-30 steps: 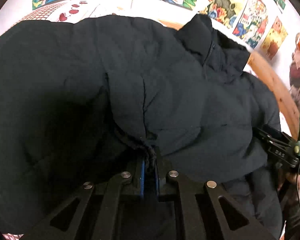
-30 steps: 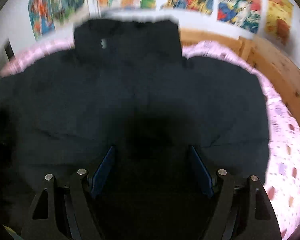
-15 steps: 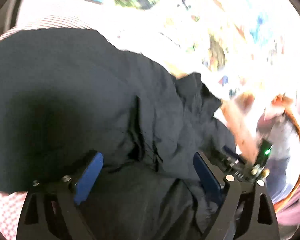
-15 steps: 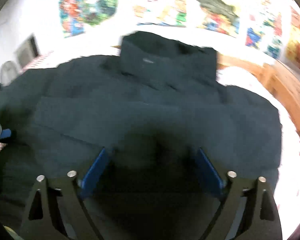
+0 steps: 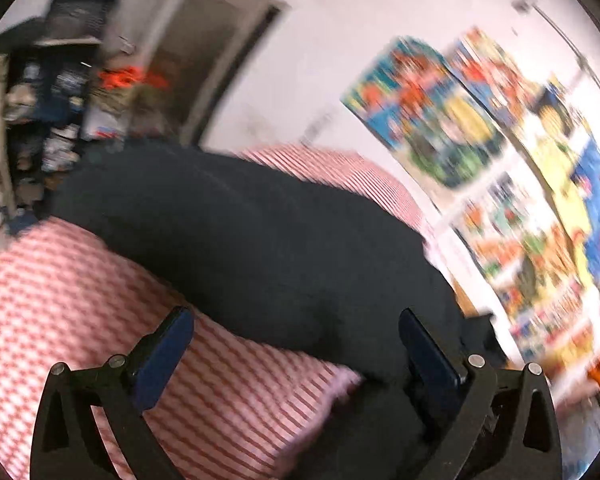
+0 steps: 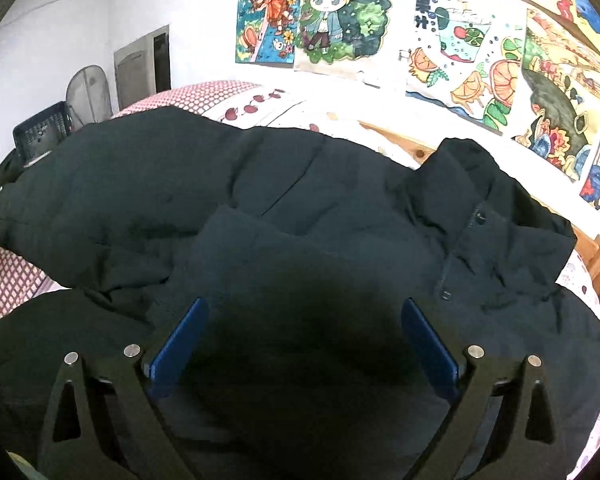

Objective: Fold large clothes

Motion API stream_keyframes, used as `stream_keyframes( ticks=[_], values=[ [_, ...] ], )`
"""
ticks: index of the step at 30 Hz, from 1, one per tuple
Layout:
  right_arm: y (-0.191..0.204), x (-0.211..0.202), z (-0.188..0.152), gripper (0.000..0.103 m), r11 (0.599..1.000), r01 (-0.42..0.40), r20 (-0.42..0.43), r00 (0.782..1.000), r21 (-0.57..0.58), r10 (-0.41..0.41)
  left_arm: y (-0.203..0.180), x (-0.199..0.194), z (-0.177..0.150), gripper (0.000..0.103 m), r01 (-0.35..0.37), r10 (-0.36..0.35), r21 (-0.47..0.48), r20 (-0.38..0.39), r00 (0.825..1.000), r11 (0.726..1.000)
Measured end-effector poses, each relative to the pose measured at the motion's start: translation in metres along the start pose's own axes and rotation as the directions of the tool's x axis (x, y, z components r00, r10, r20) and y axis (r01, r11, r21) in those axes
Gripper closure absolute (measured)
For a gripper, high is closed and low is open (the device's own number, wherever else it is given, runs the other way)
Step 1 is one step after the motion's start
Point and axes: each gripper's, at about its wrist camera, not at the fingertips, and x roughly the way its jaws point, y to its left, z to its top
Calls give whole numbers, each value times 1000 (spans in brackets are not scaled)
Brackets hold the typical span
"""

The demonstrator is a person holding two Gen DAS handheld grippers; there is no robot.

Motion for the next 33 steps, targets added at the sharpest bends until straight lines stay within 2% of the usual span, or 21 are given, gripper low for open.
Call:
stream_keyframes(
  ticks=[3, 6, 7, 8, 10, 18, 22, 25, 27, 30, 33],
  values=[
    [4, 11, -2, 7, 999, 33, -13, 999, 9, -32, 15, 4, 10, 0, -68, 71, -52, 56, 996, 996],
    [11, 35, -8, 7, 998, 62, -81, 995, 3, -61, 40, 18, 15, 3, -98, 103, -159, 26, 994, 982],
    [12, 43, -13, 7, 998, 56, -107, 993, 6, -55, 45, 23, 15, 13, -103, 109, -190, 21, 994, 976],
    [13, 49, -16, 7, 998, 56, -122, 991, 10, -54, 47, 27, 15, 20, -126, 132, -191, 23, 991, 973],
    [12, 55, -22, 7, 998, 51, -137, 990, 23, -47, 45, 30, 16, 44, -156, 164, -168, 32, 986, 973],
    [12, 50, -28, 7, 998, 43, -124, 992, 37, -38, 42, 9, 23, 88, -142, 162, -138, 150, 975, 980],
    [9, 43, -26, 7, 998, 23, -96, 995, 55, -17, 20, -4, 31, 95, -139, 145, -40, 210, 967, 989],
    [2, 28, -20, 7, 997, 3, -58, 998, 83, 2, -8, -21, 39, 95, -111, 87, 68, 283, 955, 992],
    [-4, 18, -16, 7, 995, -9, -37, 999, 103, 13, -32, -33, 45, 95, -94, 38, 156, 328, 944, 983],
    [-18, 1, -11, 7, 991, -26, 0, 1000, 129, 26, -79, -47, 53, 95, -50, -64, 301, 358, 932, 952],
    [-36, -17, -8, 7, 987, -9, 34, 999, 159, 4, -132, -53, 57, 95, 32, -191, 438, 325, 926, 899]
  ],
)
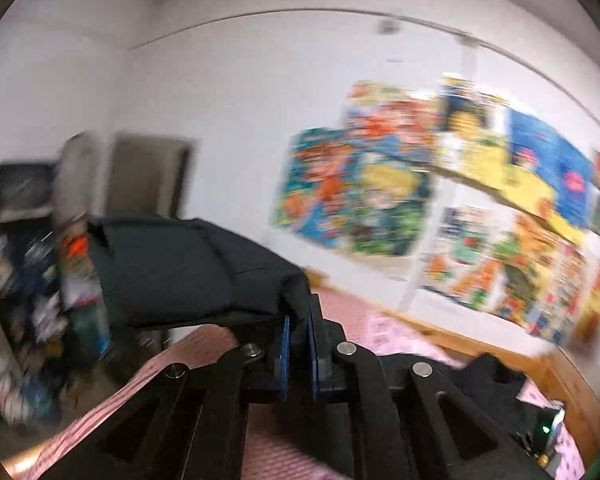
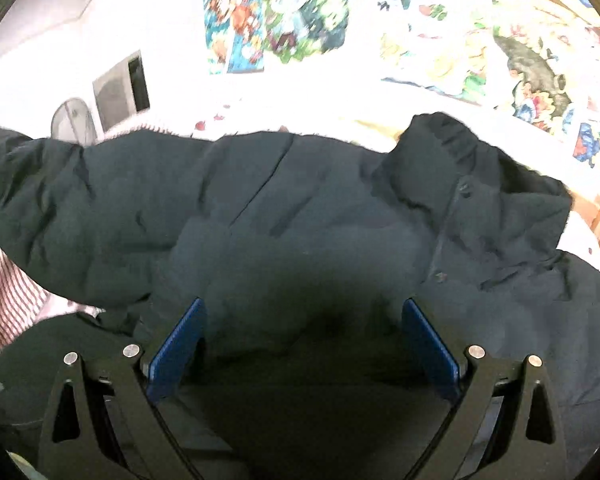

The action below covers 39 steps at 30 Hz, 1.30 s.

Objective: Fold large clothes

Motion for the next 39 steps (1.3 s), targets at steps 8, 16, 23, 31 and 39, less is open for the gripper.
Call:
stream_keyframes(
  ticks=[8, 16, 23, 31, 39],
  values=[
    [-81, -38, -7, 7, 948, 274, 22, 960, 164, -281, -162, 21, -2, 96, 469, -421, 282, -217, 881, 837],
    [-157, -92, -44, 7, 881, 384, -46, 921, 276, -387, -275, 36, -100, 96, 716, -512, 392, -509, 692, 578],
    [-196, -110, -76, 7, 862, 342, -84, 938, 374, -336, -316, 54, -181, 96, 813, -459, 355, -688, 562, 462],
    [-205, -96, -90, 7, 847, 161, 1, 982, 506, -187, -318, 51, -225, 92, 856, -417, 314, -770, 483, 411],
    [-219, -91, -103, 7, 781, 71, 47, 991, 620, -127, -286, 53, -196, 26, 902, -577, 157, -722, 383, 402]
  ],
)
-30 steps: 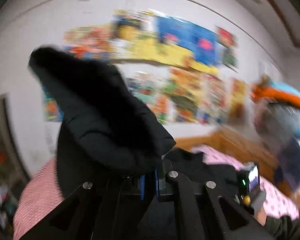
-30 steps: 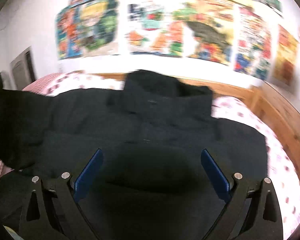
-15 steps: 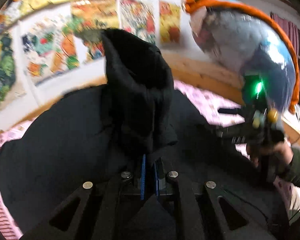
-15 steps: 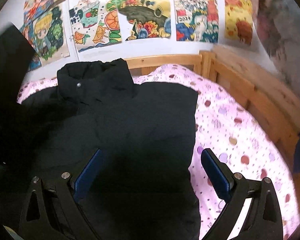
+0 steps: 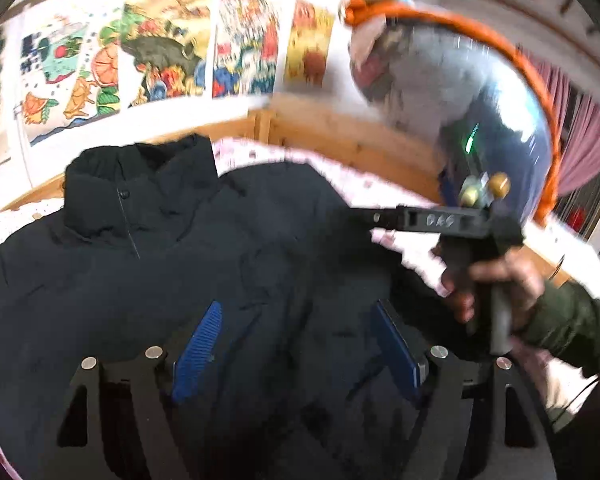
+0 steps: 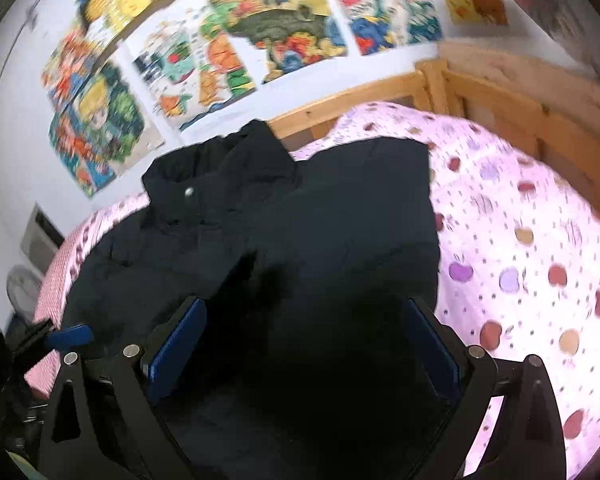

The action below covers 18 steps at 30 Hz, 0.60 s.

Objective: Fold large clothes

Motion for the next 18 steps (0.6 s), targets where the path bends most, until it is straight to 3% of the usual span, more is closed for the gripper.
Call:
stream_keyframes(
  ticks=[3, 6, 9, 10, 13, 15, 18],
  values=[
    [-8, -3, -4, 7, 997, -49, 14, 999, 57, 49, 19, -21, 1, 20, -49, 56, -89, 80, 995, 995],
    [-5, 2, -11, 7, 997, -64, -30, 997, 46, 66, 45, -40, -4, 15, -136, 163, -215, 116, 980, 967],
    [9, 17, -23, 7, 999, -20, -104, 994, -33, 17, 77, -57, -17, 4, -179, 241, -367, 128, 962, 913],
    [11, 18, -25, 7, 999, -11, -108, 994, -50, 6, 92, -65, -26, 0, -183, 264, -437, 133, 955, 881],
    [26, 21, -31, 9, 994, 28, -91, 995, -106, -37, 121, -81, -49, 0, -198, 322, -558, 132, 937, 806],
    [32, 21, -31, 19, 992, 28, -88, 995, -124, -39, 134, -91, -64, 0, -238, 379, -600, 119, 918, 764],
    [42, 22, -30, 23, 987, 17, -102, 994, -157, -33, 145, -105, -80, 0, -297, 465, -622, 124, 877, 725]
  ],
)
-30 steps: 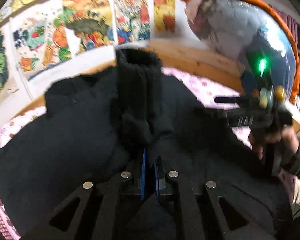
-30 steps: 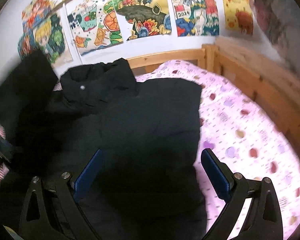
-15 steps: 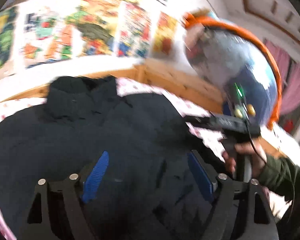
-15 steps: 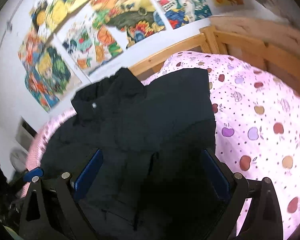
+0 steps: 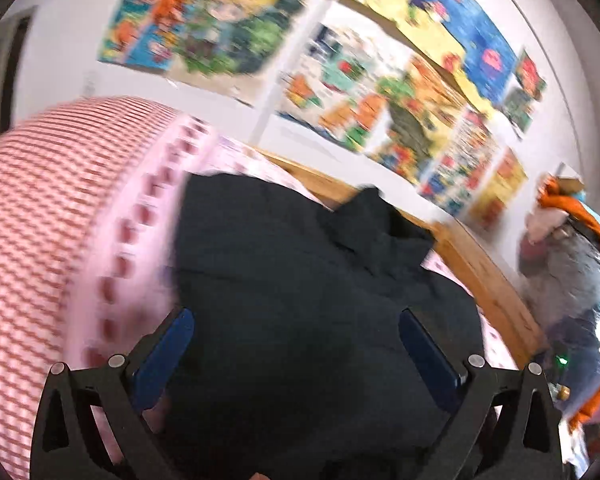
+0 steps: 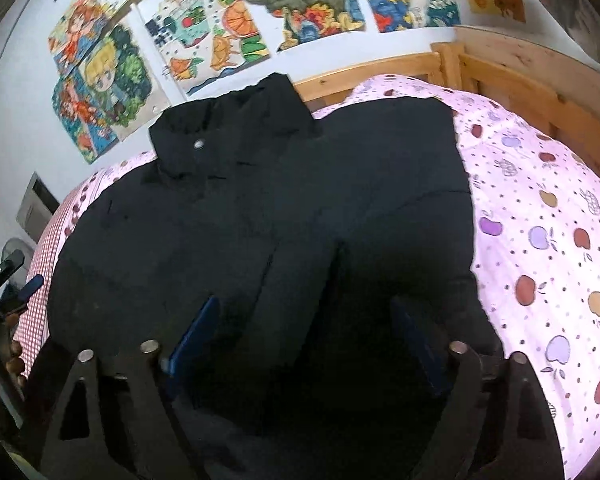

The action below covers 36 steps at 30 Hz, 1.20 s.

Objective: Fold large clothes

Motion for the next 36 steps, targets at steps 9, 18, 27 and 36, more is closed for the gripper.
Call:
stream_keyframes(
  ticks=[9, 18, 27, 36],
  values=[
    [4, -6, -2, 96, 999, 34, 0, 999, -5, -34, 2, 40, 1, 0, -176, 223, 233, -192, 956, 956],
    [-13, -56, 46, 98, 988, 156, 189, 970, -2, -153, -29, 46, 19, 0, -141, 195, 307, -154, 969, 941],
    [-13, -22, 35, 84, 955, 284, 69, 958, -89, -279, -36, 83, -7, 0, -213, 326, 417, -222, 919, 884],
    [35, -2, 58, 47, 969, 82, 14, 997, -232, -81, -99, 88, -5, 0, -28, 162, 546, -199, 966, 837]
  ],
)
